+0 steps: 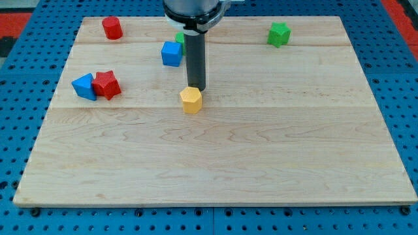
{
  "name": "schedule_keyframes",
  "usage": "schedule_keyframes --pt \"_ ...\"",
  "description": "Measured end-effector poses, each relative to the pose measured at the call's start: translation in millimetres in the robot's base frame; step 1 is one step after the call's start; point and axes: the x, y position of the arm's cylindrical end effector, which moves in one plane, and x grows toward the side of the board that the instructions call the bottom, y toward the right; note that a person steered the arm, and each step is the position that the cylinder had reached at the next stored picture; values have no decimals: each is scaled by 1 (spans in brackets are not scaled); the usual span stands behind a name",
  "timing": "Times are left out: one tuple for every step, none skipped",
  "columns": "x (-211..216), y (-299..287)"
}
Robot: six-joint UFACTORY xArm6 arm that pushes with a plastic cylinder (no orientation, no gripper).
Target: Separate the blue cube and the green circle
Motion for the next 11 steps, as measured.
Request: schedule_keyframes --pt "0 23" --pt "0 29" --pt "0 29" --pt "1 29" --pt "1 29" --pt "-6 28" --pt "-19 22" --pt "-61 52" --pt "-105 39" --pt "-25 -11" --pt "-21 -62"
